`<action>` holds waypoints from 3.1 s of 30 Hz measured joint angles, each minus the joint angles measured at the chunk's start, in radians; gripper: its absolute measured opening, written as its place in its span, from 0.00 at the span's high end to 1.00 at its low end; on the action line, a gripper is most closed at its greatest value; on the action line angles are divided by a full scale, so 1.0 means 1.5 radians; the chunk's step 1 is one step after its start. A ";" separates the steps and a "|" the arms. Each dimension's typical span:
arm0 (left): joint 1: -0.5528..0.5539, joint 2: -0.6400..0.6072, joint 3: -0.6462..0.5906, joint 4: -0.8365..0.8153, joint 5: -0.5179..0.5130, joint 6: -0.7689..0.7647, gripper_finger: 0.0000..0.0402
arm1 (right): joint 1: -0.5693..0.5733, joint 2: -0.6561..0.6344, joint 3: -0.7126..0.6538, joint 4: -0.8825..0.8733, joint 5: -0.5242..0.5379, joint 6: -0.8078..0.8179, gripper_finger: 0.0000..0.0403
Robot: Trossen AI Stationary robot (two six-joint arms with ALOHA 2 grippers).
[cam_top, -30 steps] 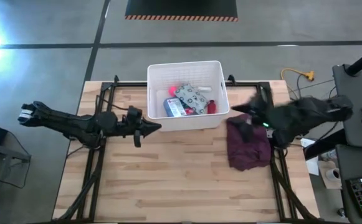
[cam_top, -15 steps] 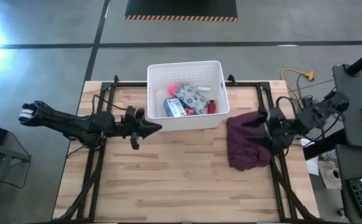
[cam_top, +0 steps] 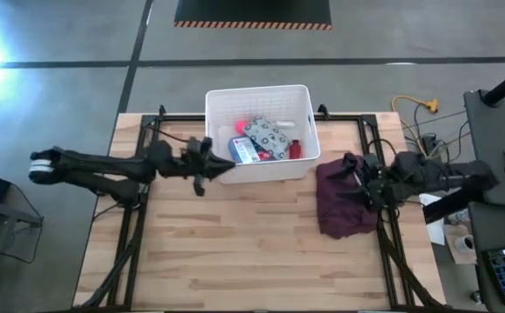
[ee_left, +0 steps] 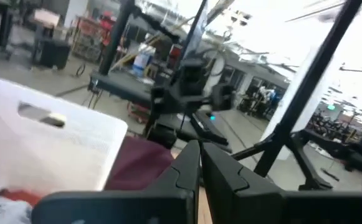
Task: Pick & place medical supplies in basket/bin
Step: Return to Home Position
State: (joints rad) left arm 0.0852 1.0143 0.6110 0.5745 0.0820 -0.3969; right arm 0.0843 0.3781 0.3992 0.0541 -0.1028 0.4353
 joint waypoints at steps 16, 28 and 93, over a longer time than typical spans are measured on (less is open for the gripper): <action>0.039 -0.482 -0.351 -0.016 0.026 -0.025 1.00 | -0.067 -0.237 -0.007 -0.276 -0.011 -0.030 0.25; 0.042 -0.668 -0.330 -0.344 -0.026 -0.023 1.00 | -0.067 -0.252 -0.086 -0.148 0.066 -0.056 0.23; 0.045 -0.645 -0.377 -0.431 -0.074 0.071 1.00 | -0.065 -0.237 -0.260 0.021 0.156 -0.064 0.24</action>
State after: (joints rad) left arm 0.1529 0.0471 0.0448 -0.0723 -0.0288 -0.2897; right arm -0.0139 0.0227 0.0093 0.0853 0.1313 0.3393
